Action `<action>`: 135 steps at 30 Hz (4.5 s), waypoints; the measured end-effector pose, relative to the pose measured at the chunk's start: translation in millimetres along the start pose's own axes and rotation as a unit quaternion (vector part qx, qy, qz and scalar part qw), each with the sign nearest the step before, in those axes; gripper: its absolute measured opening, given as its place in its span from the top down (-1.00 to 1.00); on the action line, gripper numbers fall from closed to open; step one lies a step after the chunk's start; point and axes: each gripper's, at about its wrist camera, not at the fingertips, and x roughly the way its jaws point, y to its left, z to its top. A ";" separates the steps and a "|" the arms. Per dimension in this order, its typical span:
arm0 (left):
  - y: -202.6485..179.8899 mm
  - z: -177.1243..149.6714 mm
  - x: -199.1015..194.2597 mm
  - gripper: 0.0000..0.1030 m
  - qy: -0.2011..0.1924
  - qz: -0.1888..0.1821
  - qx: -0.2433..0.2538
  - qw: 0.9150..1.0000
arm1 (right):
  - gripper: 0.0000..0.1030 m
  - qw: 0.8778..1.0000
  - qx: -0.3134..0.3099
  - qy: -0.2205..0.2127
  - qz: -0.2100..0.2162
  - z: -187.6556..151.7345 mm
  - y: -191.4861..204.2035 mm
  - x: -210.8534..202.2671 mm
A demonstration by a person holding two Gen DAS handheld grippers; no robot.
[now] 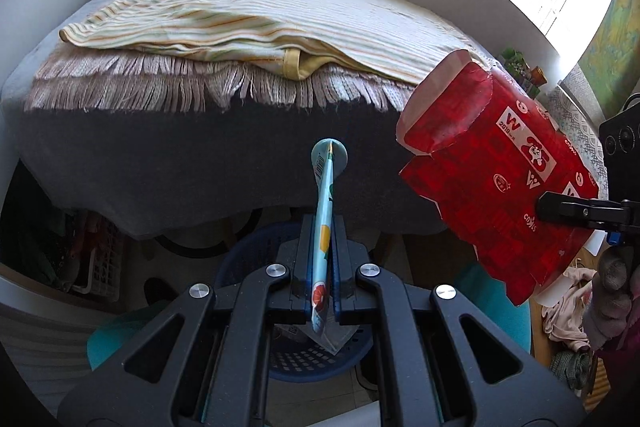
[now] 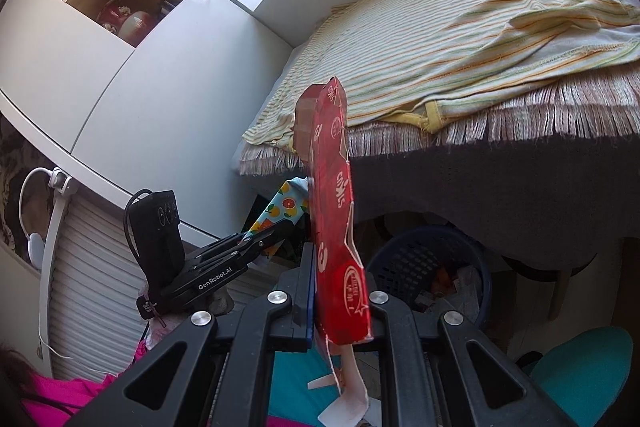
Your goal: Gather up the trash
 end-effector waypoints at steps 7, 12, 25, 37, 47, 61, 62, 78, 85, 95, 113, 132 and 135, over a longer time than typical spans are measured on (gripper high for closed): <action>1.3 -17.5 26.5 0.92 0.037 0.001 -0.007 0.999 | 0.85 1.000 0.014 0.026 -0.009 -14.7 -8.0 21.0; 6.8 -27.6 44.9 0.92 0.060 0.000 -0.018 0.998 | 0.85 0.999 0.020 0.042 -0.020 -20.0 -12.3 35.8; 21.5 -46.0 75.9 0.92 0.101 0.007 -0.036 0.994 | 0.85 0.996 0.049 0.068 -0.041 -23.6 -23.9 72.9; 21.9 -46.6 89.1 0.92 0.113 0.012 -0.043 0.993 | 0.84 0.994 0.068 0.067 -0.052 -24.5 -35.9 84.3; 19.3 -44.9 97.0 0.91 0.116 0.018 -0.040 0.992 | 0.48 0.994 0.052 0.063 -0.069 -23.6 -40.2 101.0; 25.4 -44.5 95.2 0.37 0.115 0.031 -0.043 0.992 | -0.03 0.991 0.033 0.072 -0.107 -23.0 -42.2 119.1; 25.6 -43.6 93.6 0.34 0.113 0.032 -0.043 0.992 | -0.06 0.991 0.032 0.073 -0.111 -22.8 -42.1 118.7; 13.2 -10.6 37.7 -0.15 0.052 0.039 -0.031 0.997 | -0.71 0.987 -0.042 0.042 -0.148 -7.7 -10.5 92.3; -0.2 8.5 2.2 -0.30 0.011 0.034 -0.025 0.999 | -0.94 0.985 -0.075 0.009 -0.155 2.5 9.6 67.1; -13.5 42.8 -57.8 -0.57 -0.072 0.022 -0.033 0.997 | -1.00 0.987 -0.069 -0.063 -0.133 26.2 36.4 18.4; -66.5 82.1 -135.3 -0.60 -0.168 -0.002 0.027 0.985 | -1.00 0.976 -0.094 -0.165 -0.104 58.4 85.3 -41.1; -68.7 81.7 -144.6 -0.79 -0.176 0.009 0.023 0.984 | -1.00 0.974 -0.093 -0.184 -0.097 61.6 89.0 -52.7; -69.7 80.1 -144.8 -0.79 -0.176 0.009 0.023 0.984 | -1.00 0.974 -0.093 -0.181 -0.097 59.6 88.6 -52.3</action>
